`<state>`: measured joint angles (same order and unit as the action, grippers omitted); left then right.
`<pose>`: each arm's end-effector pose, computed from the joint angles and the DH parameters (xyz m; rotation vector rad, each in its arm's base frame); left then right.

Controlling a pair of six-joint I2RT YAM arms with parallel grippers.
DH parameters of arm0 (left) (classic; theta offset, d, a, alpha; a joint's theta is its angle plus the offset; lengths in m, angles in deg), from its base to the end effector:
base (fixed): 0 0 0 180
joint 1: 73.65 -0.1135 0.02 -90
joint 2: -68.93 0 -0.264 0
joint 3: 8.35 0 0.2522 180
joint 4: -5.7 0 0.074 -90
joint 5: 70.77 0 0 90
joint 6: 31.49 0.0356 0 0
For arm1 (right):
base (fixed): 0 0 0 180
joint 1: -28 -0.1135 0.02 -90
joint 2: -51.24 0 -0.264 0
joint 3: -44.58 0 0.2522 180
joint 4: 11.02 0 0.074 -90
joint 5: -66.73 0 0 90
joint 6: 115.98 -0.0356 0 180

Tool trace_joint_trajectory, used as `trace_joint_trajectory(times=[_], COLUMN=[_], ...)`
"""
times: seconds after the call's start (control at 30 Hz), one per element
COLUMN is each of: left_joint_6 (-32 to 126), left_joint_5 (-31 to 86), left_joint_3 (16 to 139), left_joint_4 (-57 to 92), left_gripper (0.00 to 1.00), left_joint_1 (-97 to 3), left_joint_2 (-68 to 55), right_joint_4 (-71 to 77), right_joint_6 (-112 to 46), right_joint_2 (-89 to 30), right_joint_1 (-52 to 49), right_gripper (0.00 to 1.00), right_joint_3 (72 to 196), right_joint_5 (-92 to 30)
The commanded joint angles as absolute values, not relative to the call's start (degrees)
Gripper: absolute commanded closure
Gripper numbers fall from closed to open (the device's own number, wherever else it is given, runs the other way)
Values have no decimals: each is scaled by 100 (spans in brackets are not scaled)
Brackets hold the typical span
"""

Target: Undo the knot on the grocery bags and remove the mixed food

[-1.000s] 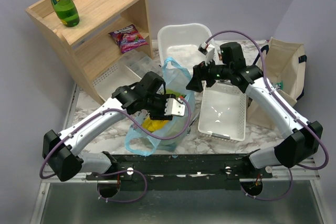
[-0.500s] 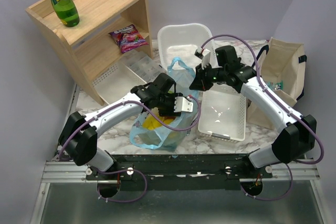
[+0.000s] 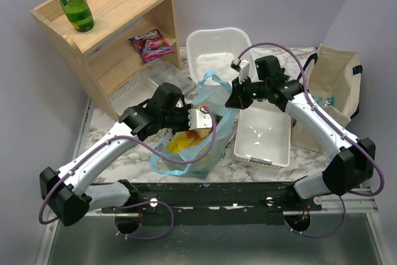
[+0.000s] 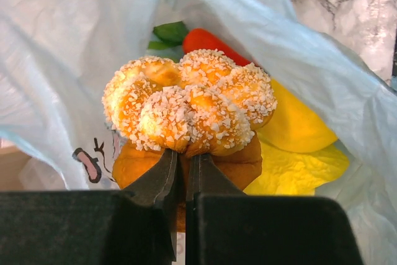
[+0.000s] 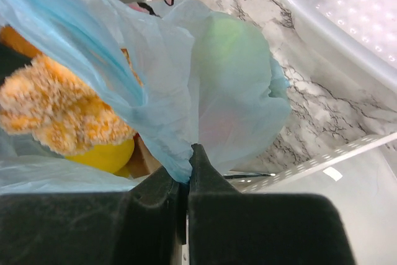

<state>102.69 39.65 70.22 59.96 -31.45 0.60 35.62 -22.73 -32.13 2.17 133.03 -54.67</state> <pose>0.1753 -0.1757 0.3291 1.7066 1.5605 -0.3983 0.2789 0.1556 0.3288 -0.8538 2.1405 0.8316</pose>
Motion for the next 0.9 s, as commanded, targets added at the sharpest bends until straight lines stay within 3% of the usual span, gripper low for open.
trace_joint_trajectory(times=[0.0,0.07,0.27,0.33,0.6,0.87], left_joint_6=[9945,9751,8837,8576,8323,8878], left_joint_5=[4134,4377,5537,5675,5987,6065], left_joint_3=[7023,7086,7697,7844,7844,7609], left_joint_4=[5934,5789,5544,5385,4498,4106], left_gripper=[100,100,100,100,100,100], left_joint_1=[-3465,-3556,-3880,-3949,-3995,-3983], left_joint_2=[412,605,1171,1338,1926,1954], right_joint_4=[3673,3726,3917,3998,4193,3588], right_joint_6=[-2082,-2074,-2443,-2580,-3385,-4248], right_joint_2=[-2859,-2809,-2796,-2807,-2689,-2429], right_joint_1=[194,198,198,199,198,132], right_gripper=[99,98,25,14,8,3], right_joint_3=[13121,13156,13974,14378,15489,15334], right_joint_5=[-5321,-5307,-5428,-5532,-6362,-7315])
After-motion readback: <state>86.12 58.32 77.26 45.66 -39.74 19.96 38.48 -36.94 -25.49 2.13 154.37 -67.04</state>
